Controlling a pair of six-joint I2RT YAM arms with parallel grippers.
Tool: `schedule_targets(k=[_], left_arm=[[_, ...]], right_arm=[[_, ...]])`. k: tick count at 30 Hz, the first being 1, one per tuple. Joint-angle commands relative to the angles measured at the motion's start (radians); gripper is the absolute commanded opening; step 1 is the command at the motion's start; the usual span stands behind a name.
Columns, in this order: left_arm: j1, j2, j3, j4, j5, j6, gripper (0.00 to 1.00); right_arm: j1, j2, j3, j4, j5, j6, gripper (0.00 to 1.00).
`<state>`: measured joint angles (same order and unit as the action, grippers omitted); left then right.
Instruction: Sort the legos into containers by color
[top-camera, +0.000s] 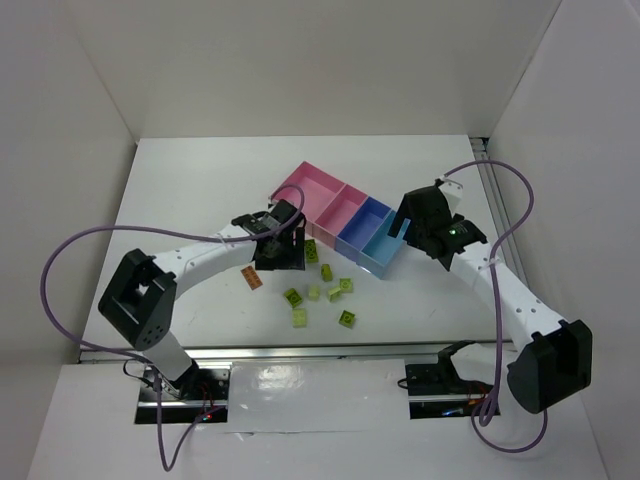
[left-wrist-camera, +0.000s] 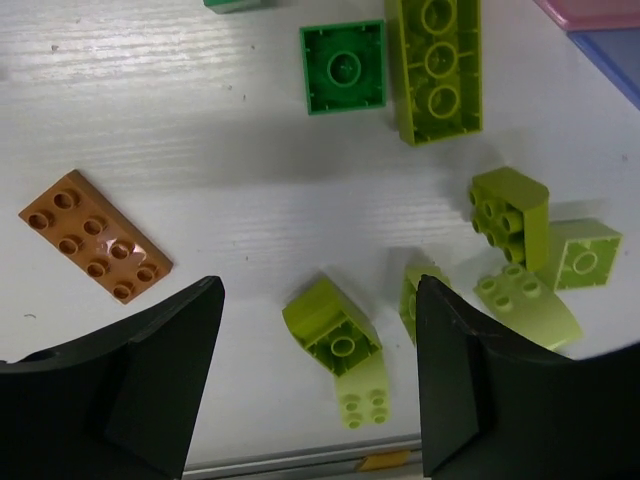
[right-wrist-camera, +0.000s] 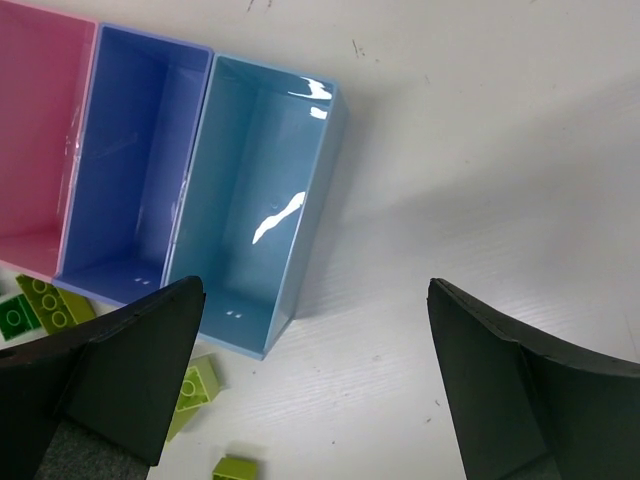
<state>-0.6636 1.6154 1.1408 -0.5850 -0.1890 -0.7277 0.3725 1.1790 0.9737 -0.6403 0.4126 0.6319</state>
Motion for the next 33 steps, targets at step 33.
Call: schedule_targets(k=[33], left_arm=[[0.044,0.406,0.338,-0.019,-0.121,0.02,0.43]], right_arm=[[-0.006,0.005,-0.003,0.011,0.049,0.022,1.0]])
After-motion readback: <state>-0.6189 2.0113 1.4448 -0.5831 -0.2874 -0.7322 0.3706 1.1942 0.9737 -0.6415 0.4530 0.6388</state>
